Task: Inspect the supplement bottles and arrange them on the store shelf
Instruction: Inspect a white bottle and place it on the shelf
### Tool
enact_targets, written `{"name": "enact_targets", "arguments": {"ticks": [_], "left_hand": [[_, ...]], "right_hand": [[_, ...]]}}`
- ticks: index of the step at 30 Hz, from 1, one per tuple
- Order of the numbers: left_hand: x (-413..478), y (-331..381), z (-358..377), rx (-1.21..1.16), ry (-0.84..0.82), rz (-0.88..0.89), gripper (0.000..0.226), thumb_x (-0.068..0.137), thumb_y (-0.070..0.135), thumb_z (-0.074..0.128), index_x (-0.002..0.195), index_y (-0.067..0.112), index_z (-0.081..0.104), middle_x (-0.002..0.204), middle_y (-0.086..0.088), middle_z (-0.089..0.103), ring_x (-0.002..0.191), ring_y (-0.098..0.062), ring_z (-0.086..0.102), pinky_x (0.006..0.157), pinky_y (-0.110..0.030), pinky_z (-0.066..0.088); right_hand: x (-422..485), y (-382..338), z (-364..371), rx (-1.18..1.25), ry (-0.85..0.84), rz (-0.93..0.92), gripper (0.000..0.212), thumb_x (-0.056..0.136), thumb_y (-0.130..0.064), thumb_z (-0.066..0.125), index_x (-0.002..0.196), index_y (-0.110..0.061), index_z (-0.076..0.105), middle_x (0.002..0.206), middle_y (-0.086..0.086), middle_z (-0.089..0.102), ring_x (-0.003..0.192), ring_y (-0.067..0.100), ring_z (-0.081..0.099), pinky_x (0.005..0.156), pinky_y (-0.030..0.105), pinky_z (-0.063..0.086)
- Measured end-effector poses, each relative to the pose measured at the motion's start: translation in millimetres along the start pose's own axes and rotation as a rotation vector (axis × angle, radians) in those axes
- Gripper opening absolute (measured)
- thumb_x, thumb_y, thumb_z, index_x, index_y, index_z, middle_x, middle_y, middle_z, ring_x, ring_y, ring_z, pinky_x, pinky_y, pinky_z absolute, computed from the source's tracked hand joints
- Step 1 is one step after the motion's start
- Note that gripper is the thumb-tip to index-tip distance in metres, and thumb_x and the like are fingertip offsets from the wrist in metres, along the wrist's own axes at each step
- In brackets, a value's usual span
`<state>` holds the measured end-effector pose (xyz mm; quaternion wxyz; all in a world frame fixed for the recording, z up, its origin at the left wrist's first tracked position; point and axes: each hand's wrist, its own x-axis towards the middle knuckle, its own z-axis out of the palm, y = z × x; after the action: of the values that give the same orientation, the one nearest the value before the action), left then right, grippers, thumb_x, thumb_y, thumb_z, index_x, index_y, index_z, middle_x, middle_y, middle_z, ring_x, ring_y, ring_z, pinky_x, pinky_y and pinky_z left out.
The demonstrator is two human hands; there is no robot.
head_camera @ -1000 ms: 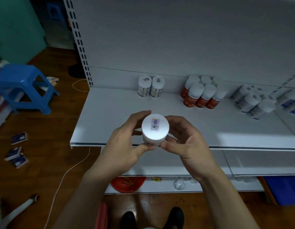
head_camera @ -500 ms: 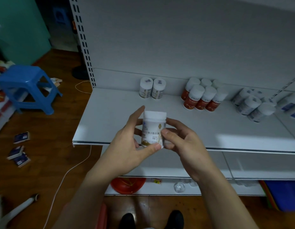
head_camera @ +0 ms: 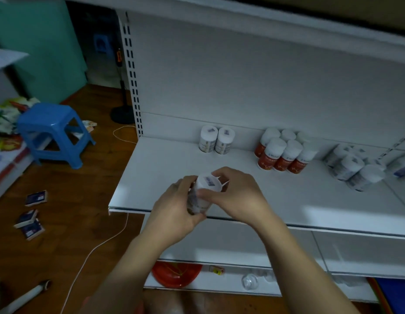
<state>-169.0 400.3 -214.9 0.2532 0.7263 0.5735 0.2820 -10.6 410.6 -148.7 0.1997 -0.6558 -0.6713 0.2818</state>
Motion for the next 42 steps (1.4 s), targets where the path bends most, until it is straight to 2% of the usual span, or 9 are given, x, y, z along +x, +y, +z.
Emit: {"name": "enact_targets", "arguments": {"ticks": [3,6,12,14,17,19,28,33,42], "left_hand": [[14,-3,-7,0.038,-0.053,-0.085,0.081,0.077,0.045,0.076,0.144,0.029,0.032,0.133,0.003,0.05,0.119,-0.019,0.049,0.092,-0.033,0.046],[29,-14,-17,0.186,-0.108,-0.12,0.086,0.08,0.061,0.066,0.149,0.029,0.025,0.146,0.002,0.041,0.132,-0.02,0.039,0.104,-0.037,0.037],[50,-34,-30,0.347,-0.165,-0.165,0.085,0.086,0.069,0.049,0.153,0.024,0.02,0.156,-0.001,0.03,0.142,-0.023,0.027,0.113,-0.045,0.027],[56,-37,-34,0.359,-0.165,-0.169,0.084,0.087,0.068,0.048,0.152,0.023,0.021,0.156,-0.003,0.031,0.142,-0.023,0.027,0.113,-0.047,0.027],[62,-41,-40,0.361,-0.166,-0.164,0.08,0.089,0.067,0.047,0.152,0.022,0.024,0.154,-0.003,0.035,0.14,-0.024,0.031,0.113,-0.047,0.03],[64,-43,-43,0.365,-0.172,-0.165,0.078,0.09,0.066,0.047,0.151,0.023,0.026,0.152,-0.003,0.037,0.139,-0.023,0.034,0.112,-0.047,0.031],[64,-49,-49,0.33,-0.149,-0.155,0.07,0.091,0.06,0.05,0.149,0.024,0.032,0.148,0.0,0.042,0.135,-0.021,0.038,0.109,-0.043,0.034],[61,-48,-46,0.336,-0.143,-0.156,0.068,0.092,0.06,0.048,0.148,0.025,0.032,0.148,0.001,0.043,0.135,-0.019,0.039,0.11,-0.043,0.034],[65,-37,-35,0.324,-0.142,-0.131,0.068,0.092,0.06,0.049,0.148,0.025,0.032,0.149,0.002,0.043,0.136,-0.019,0.039,0.11,-0.043,0.033]], "right_hand": [[29,-6,8,-0.134,-0.02,-0.028,0.045,0.076,-0.054,0.071,0.106,-0.022,0.063,0.101,-0.005,0.063,0.09,0.013,0.057,0.065,0.024,0.039],[59,-7,14,-0.199,-0.052,-0.087,0.045,0.078,-0.049,0.072,0.105,-0.013,0.064,0.101,0.002,0.066,0.088,0.017,0.058,0.062,0.026,0.04],[125,-14,13,-0.255,-0.042,-0.08,0.035,0.079,-0.036,0.076,0.085,-0.004,0.062,0.078,0.005,0.056,0.071,0.018,0.052,0.053,0.026,0.033],[150,-17,14,-0.274,-0.004,-0.116,0.033,0.078,-0.035,0.076,0.089,-0.007,0.062,0.085,0.005,0.059,0.081,0.021,0.056,0.06,0.027,0.037],[183,-21,22,-0.305,0.056,-0.145,0.056,0.077,-0.042,0.076,0.12,-0.011,0.061,0.114,0.007,0.063,0.104,0.024,0.059,0.083,0.031,0.046],[197,-23,27,-0.365,0.117,-0.158,0.056,0.078,-0.045,0.074,0.12,-0.013,0.059,0.116,0.008,0.064,0.107,0.027,0.058,0.09,0.037,0.047],[226,-18,34,-0.697,0.19,-0.14,0.046,0.085,-0.052,0.061,0.111,-0.015,0.059,0.112,0.007,0.066,0.108,0.027,0.056,0.091,0.037,0.035],[229,-14,39,-0.657,0.219,-0.162,0.041,0.086,-0.05,0.061,0.109,-0.015,0.06,0.113,0.009,0.065,0.111,0.029,0.051,0.092,0.039,0.034],[193,-6,34,-0.51,0.287,-0.219,0.05,0.085,-0.047,0.065,0.126,-0.019,0.057,0.131,0.006,0.054,0.12,0.027,0.043,0.1,0.038,0.03]]}}
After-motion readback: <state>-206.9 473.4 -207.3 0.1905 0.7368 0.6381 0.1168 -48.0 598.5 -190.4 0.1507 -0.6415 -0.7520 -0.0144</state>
